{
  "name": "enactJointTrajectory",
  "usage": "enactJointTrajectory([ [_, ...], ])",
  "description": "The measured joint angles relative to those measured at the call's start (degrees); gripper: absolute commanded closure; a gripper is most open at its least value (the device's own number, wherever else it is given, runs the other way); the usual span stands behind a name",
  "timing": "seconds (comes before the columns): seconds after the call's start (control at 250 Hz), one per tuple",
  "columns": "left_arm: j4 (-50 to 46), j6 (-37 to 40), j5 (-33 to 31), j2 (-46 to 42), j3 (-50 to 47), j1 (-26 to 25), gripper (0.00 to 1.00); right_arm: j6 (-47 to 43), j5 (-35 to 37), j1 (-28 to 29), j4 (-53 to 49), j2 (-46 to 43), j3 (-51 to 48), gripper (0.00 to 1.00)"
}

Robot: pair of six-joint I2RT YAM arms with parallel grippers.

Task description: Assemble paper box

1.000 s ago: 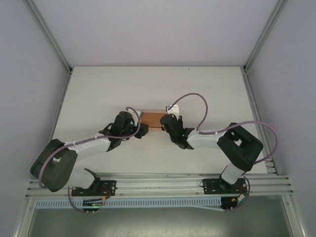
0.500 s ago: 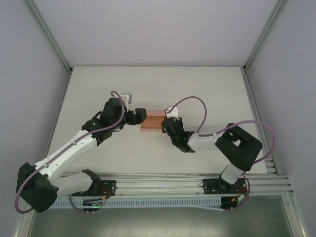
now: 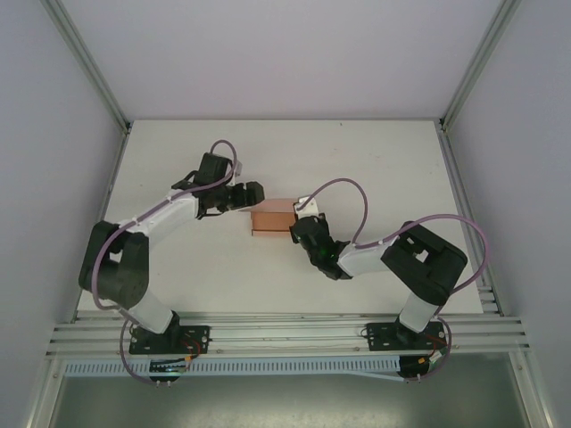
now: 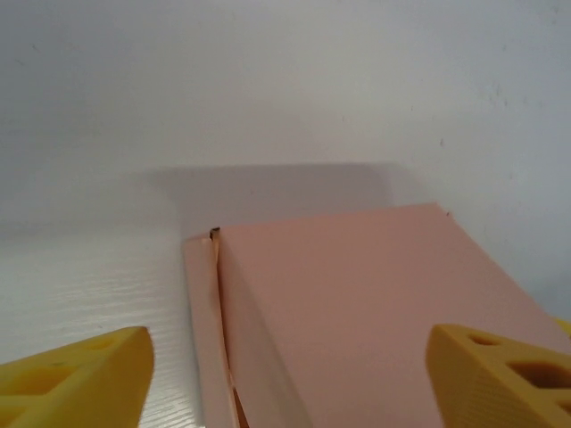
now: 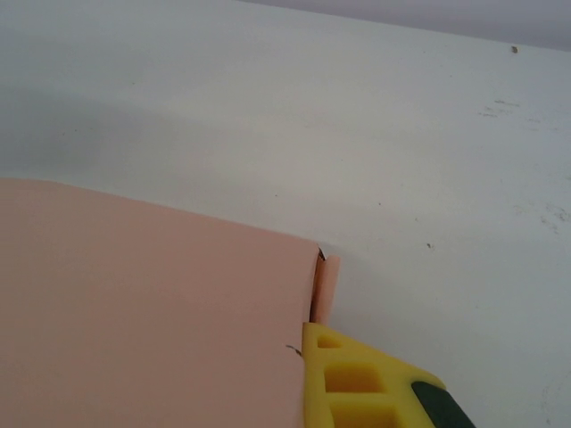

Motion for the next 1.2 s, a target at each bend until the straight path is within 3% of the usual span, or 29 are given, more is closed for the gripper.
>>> enactJointTrajectory([
  [0.184,1.33,-0.15,2.82,3.56,-0.37,0.11,0.39,-0.96,-0.28,0.02,0.28,0.00,-0.17,0.97],
  [0.268,3.45,-1.07,4.20,4.35,-1.81,0.17,0.46,-0.83,-0.55,0.02,0.17,-0.04,-0.20,0.86],
  [0.436,7.93,-1.92,5.88,4.37,-6.21,0.37,0.49,0.17,-5.68,0.50,-6.08,-1.16,-1.84,0.72],
  [0.552,10.78,-2.25,6.51,4.37,-7.58,0.52,0.50,1.18,-8.81,0.57,-9.57,-3.87,-2.71,0.56],
  [0.604,11.96,-2.34,6.99,4.37,-8.26,0.57,0.50,2.40,-10.38,0.61,-11.56,-5.97,-3.63,0.47],
  [0.711,14.29,-2.84,7.52,4.35,-9.86,0.57,0.55,3.45,-13.25,0.63,-17.33,-11.06,-5.20,0.38],
  [0.987,19.02,-3.17,7.78,4.35,-12.57,0.68,0.58,5.49,-20.98,0.63,-32.44,-27.47,-6.78,0.20],
  [1.083,20.41,-2.99,7.65,4.17,-13.46,0.68,0.64,7.13,-22.43,0.48,-36.11,-33.44,-6.78,0.12],
  [1.199,21.16,-2.86,7.15,4.04,-13.99,0.68,0.64,9.88,-22.51,-1.36,-39.23,-37.03,-6.45,0.09],
])
